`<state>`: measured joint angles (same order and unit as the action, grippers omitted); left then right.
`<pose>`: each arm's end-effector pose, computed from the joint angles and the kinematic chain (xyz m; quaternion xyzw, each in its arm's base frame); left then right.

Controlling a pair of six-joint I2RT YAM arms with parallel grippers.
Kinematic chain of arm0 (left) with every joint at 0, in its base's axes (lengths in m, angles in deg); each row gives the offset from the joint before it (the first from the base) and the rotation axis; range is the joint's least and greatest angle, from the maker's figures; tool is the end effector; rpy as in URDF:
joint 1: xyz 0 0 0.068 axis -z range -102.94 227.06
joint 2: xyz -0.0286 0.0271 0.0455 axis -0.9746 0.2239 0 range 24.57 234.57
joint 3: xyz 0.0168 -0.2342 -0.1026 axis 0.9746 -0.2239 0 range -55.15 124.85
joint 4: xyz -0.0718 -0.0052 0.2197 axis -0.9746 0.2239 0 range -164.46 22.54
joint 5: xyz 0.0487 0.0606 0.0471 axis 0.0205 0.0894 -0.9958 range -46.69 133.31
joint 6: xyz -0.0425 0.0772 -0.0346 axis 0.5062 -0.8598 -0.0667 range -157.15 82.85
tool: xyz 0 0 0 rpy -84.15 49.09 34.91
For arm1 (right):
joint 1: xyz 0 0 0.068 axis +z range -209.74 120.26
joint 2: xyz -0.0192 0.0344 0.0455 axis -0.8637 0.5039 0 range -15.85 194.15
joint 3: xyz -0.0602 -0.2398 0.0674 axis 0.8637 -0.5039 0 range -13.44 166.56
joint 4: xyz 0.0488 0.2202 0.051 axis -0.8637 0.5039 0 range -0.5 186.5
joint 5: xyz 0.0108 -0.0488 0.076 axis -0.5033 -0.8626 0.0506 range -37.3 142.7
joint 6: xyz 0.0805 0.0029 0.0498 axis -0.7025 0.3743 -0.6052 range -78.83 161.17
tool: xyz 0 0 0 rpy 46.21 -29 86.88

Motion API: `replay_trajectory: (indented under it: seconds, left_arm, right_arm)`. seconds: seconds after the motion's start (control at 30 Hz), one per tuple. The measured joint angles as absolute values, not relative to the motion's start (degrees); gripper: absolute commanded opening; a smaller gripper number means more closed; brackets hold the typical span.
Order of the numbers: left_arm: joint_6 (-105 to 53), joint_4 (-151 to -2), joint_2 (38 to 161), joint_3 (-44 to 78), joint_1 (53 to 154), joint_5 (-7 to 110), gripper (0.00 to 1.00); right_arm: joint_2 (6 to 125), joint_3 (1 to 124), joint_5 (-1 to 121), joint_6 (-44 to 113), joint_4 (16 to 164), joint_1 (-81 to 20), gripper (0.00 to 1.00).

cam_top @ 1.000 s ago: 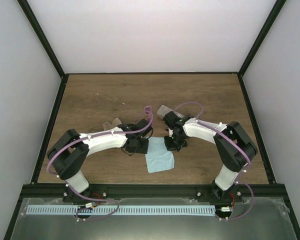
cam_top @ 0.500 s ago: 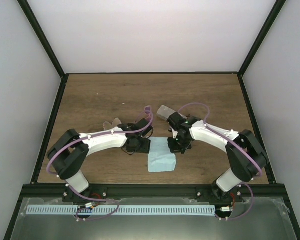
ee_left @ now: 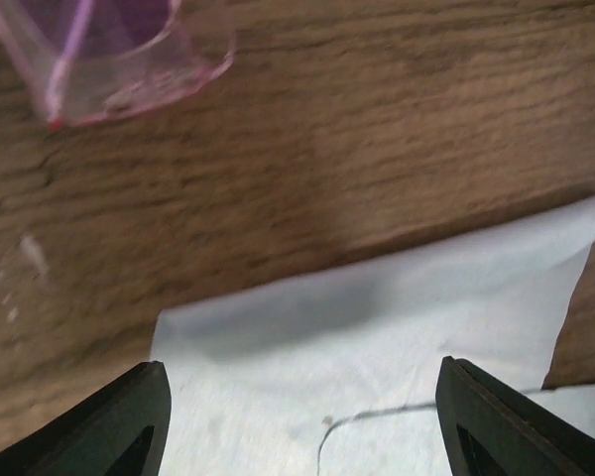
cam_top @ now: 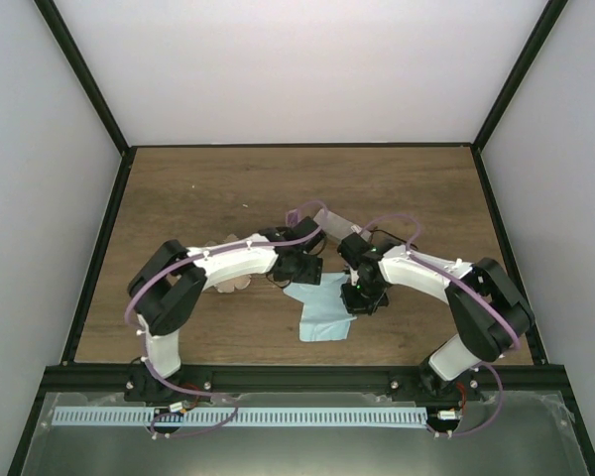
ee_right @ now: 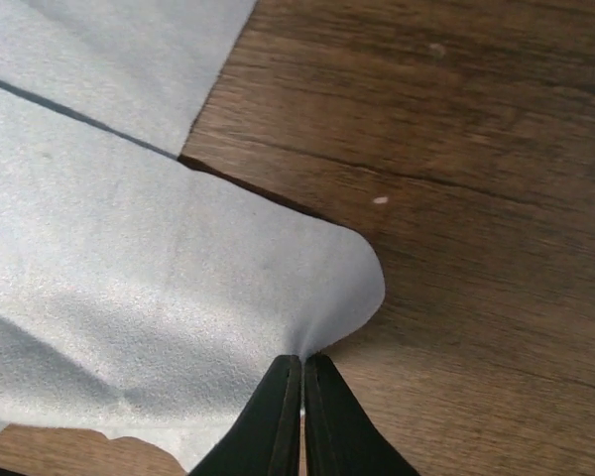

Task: Organize the sunglasses
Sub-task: Fold the glasses cleaning cloth at the center of the board.

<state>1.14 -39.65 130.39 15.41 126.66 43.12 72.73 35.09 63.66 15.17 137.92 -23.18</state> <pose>0.2270 -0.2662 0.1273 0.0968 0.9801 -0.1190 0.1257 0.1665 0.1438 0.1115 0.0929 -0.9910 -0.0885 0.0382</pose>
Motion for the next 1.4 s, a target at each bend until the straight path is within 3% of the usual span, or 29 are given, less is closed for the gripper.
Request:
replay_trajectory:
  seconds: [0.43,0.8,1.03,1.23,1.4]
  left_arm:
    - [-2.43,-39.17,136.18,18.49,126.69,43.06,0.74]
    - [-2.71,-39.04,136.49,17.05,123.89,35.60,0.73]
    - [-2.62,-38.47,135.92,16.48,120.63,32.74,0.75]
    - [-2.27,-31.28,135.18,18.32,119.08,30.12,0.73]
    - [-1.47,-25.49,131.88,23.02,120.37,29.42,0.71]
  right_arm:
    - [72.73,34.41,63.11,15.39,136.92,-27.53,0.03]
    - [72.58,34.61,63.07,16.50,136.92,-28.50,0.03]
    - [72.36,35.20,63.00,17.16,137.01,-28.60,0.30]
    - [72.36,39.27,62.72,17.12,136.94,-28.78,0.36]
    - [72.88,42.09,62.24,17.12,136.57,-28.82,0.35]
